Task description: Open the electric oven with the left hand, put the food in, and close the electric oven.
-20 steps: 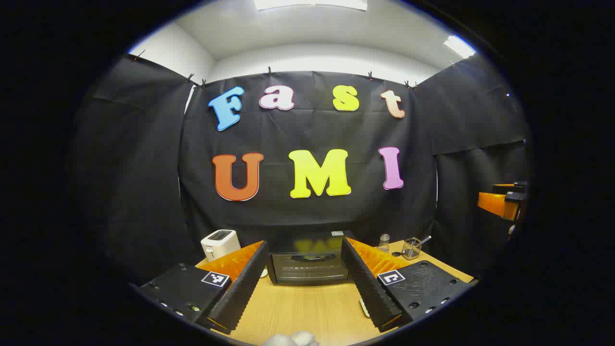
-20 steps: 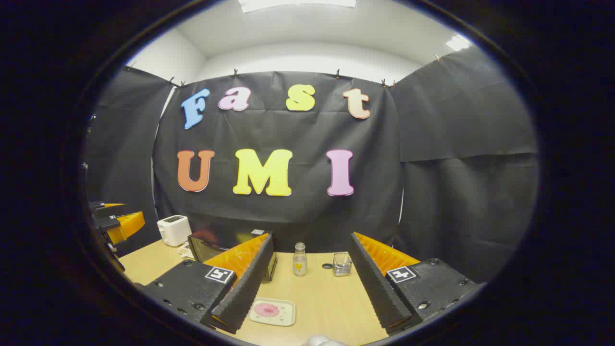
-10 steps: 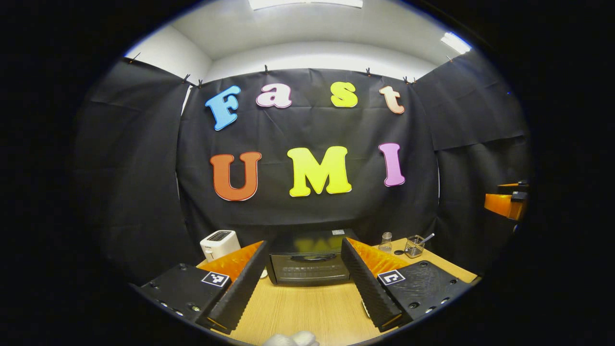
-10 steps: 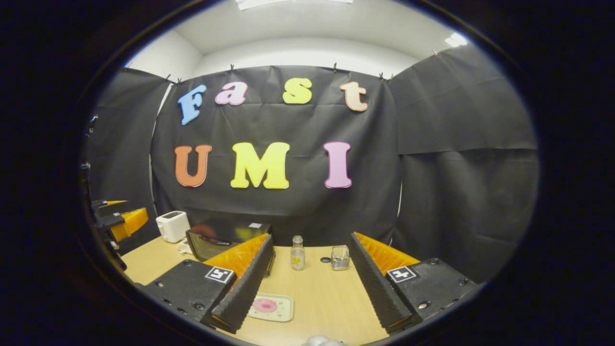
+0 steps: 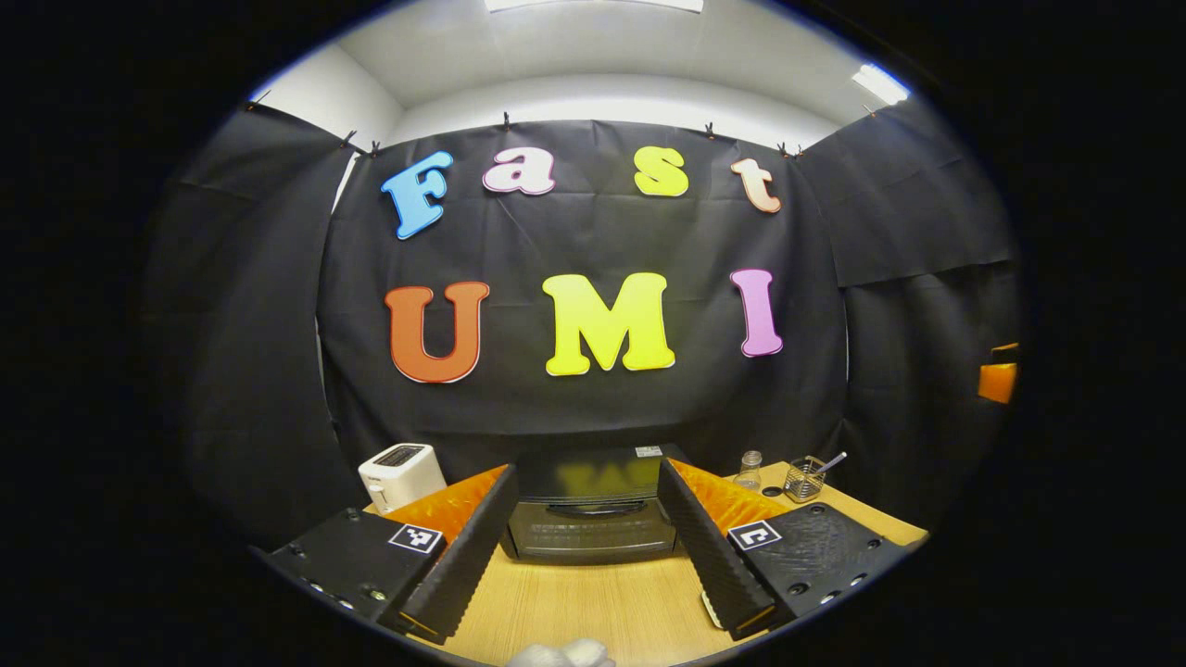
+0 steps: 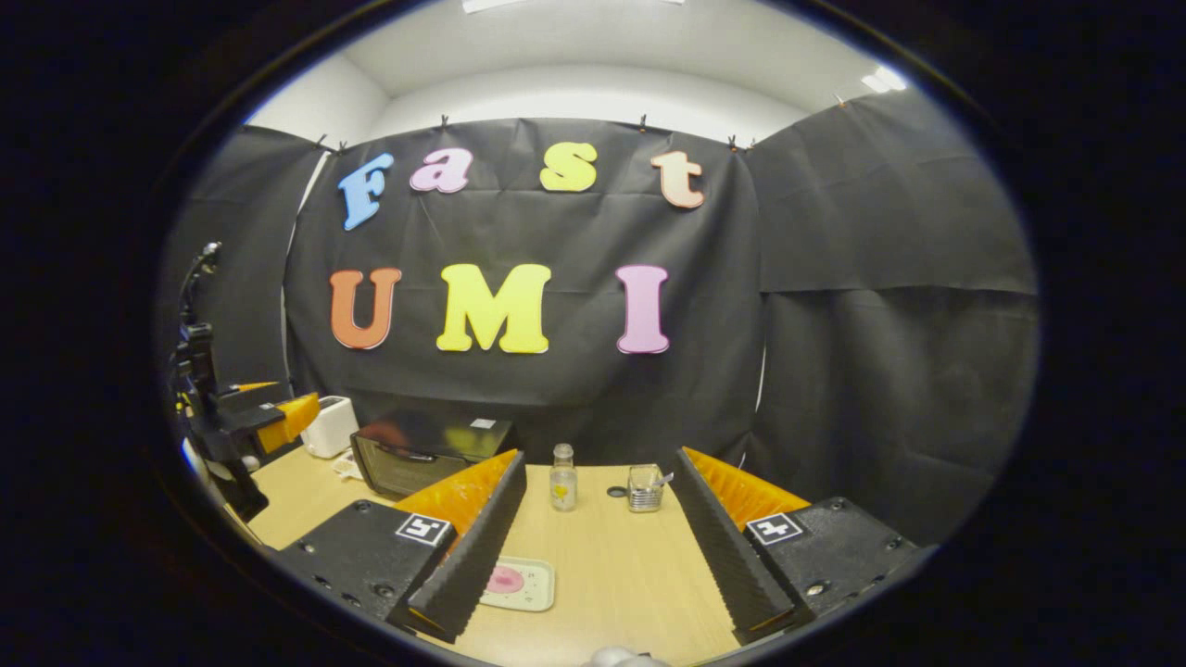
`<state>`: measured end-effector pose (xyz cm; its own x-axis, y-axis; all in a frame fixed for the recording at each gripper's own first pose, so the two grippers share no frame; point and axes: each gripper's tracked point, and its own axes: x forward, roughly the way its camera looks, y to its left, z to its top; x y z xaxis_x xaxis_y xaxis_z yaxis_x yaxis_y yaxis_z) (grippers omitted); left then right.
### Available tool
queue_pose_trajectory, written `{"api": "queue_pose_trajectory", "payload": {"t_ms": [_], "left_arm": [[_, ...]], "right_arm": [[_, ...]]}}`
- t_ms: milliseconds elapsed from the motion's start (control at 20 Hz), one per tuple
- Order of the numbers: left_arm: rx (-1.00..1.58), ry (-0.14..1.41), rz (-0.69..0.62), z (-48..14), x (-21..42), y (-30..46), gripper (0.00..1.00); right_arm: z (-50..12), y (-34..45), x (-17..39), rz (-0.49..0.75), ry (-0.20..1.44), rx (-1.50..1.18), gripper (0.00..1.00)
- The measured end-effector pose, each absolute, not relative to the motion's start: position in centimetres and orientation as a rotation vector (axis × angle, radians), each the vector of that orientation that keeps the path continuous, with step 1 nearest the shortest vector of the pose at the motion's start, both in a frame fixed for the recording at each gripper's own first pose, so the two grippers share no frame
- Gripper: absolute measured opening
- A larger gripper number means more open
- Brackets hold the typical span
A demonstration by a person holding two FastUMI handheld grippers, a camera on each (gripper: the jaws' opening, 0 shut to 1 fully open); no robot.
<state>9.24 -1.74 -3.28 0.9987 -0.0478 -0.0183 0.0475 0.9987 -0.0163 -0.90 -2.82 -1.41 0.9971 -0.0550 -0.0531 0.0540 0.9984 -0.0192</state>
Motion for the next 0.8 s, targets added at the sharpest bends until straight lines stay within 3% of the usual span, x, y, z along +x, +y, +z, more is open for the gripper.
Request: {"api": "queue_pose_trajectory", "payload": {"t_ms": [450, 800], "left_arm": [[-0.008, 0.133, -0.084, -10.4, 21.0, -3.6, 0.97], [0.009, 0.277, -0.070, -18.2, 26.3, -3.2, 0.97]], "right_arm": [[-2.3, -5.6, -3.1, -0.184, 0.110, -0.037, 1.00], [-4.3, -6.2, -2.2, -0.231, 0.179, -0.022, 1.00]]}}
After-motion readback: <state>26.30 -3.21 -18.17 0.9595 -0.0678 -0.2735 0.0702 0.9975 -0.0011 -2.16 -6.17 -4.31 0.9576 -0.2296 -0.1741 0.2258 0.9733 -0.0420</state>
